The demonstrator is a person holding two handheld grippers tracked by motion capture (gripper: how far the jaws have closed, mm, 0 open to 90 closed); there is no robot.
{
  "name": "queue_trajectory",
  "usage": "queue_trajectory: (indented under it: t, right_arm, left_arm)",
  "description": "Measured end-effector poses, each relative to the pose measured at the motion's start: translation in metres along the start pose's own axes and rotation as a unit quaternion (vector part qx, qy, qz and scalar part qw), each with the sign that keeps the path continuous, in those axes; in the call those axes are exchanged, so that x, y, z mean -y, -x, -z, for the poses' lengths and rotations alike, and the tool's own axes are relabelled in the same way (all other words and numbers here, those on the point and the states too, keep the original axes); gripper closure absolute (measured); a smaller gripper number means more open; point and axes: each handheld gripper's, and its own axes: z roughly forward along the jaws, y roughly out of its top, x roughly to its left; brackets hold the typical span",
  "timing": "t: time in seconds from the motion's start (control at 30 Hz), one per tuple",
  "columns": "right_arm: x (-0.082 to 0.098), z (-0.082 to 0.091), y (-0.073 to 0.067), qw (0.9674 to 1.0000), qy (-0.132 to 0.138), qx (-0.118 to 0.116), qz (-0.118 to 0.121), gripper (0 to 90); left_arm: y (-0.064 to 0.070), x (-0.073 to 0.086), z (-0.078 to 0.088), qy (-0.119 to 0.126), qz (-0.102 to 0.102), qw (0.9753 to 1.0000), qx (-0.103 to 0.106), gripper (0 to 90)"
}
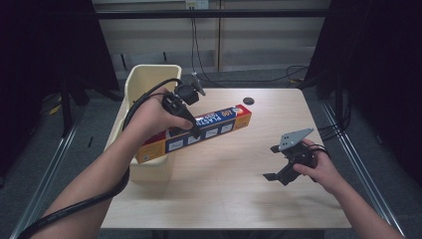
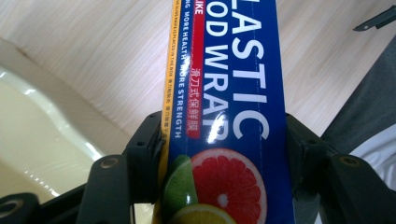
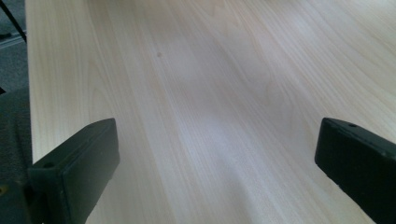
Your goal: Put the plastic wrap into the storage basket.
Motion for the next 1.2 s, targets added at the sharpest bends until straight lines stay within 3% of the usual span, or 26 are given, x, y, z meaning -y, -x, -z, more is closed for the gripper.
queue_trajectory:
  t: [0.67,0.77,0.8,0.93,1.2]
  right_arm:
    - [0.007,-0.017,-0.01,0.9997,-0.014,0.02,-0.007,0.1]
    - [0.009,-0.017,-0.012,0.9993,-0.018,0.033,-0.008,0.1]
    - [0.009,-0.017,-0.012,0.9993,-0.013,0.033,-0.008,0.1]
    - [0.011,-0.02,-0.014,0.9992,-0.014,0.036,-0.01,0.1]
    - [0.014,-0.022,-0.013,0.9991,-0.009,0.038,-0.019,0.1]
  left_arm:
    - [-0.02,0.03,0.027,0.016,0.047,0.9981,-0.036,41.7]
    - [-0.021,0.034,0.031,0.023,0.061,0.9973,-0.035,41.7]
    - [-0.023,0.035,0.034,0.015,0.057,0.9977,-0.033,41.7]
    - [-0.024,0.04,0.039,0.03,0.075,0.996,-0.038,41.7]
    - [-0.031,0.046,0.05,0.03,0.097,0.994,-0.042,41.6]
